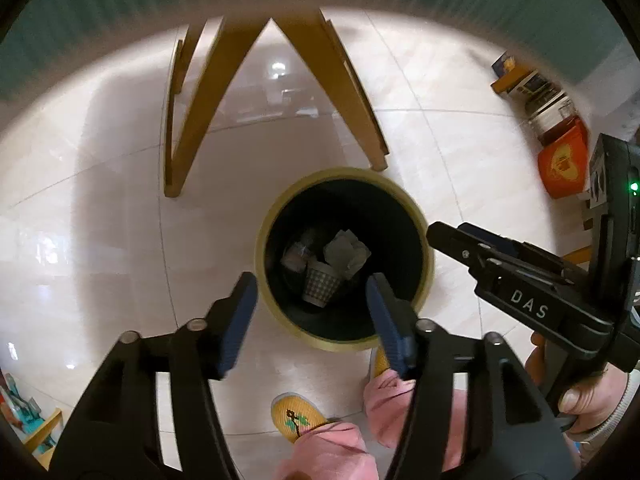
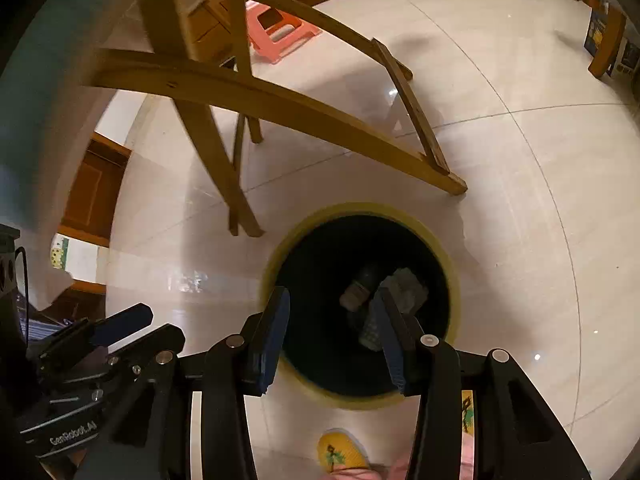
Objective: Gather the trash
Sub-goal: 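Raise both open tools back toward the table, then grasp the red box with the left tool while the right tool grasps the blue milk carton, then carry red box and blue carton over the black bin and open both tools, then raise both open tools back toward the table, then grasp the silver earplug box with the left tool while the right tool grasps the beige egg-tray piece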
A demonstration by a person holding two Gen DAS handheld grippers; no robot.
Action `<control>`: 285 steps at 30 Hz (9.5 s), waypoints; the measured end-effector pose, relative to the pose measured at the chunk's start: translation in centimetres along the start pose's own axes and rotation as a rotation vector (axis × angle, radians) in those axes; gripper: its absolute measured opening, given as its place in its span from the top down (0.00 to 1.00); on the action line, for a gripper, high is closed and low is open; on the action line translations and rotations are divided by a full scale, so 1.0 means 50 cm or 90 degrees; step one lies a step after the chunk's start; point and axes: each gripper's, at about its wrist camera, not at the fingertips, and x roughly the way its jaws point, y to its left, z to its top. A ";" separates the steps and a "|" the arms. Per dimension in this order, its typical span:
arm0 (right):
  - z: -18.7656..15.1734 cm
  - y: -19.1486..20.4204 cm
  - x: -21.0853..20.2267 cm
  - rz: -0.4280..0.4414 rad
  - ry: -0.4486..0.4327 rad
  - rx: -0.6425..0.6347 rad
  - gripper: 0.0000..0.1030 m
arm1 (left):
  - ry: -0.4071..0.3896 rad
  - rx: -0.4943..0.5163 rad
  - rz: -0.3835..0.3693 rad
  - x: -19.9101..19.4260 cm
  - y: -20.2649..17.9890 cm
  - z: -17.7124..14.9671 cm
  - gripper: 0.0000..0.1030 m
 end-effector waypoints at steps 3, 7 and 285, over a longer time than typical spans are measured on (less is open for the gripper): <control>0.003 0.030 -0.061 -0.003 -0.009 -0.010 0.57 | -0.012 0.010 0.003 -0.066 -0.001 -0.005 0.28; 0.002 0.064 -0.142 -0.003 -0.009 -0.009 0.56 | -0.008 0.018 -0.003 -0.151 -0.009 -0.014 0.28; 0.376 0.524 -0.732 -0.058 -0.163 -0.304 0.47 | -0.252 -0.064 0.137 -0.926 0.042 0.288 0.23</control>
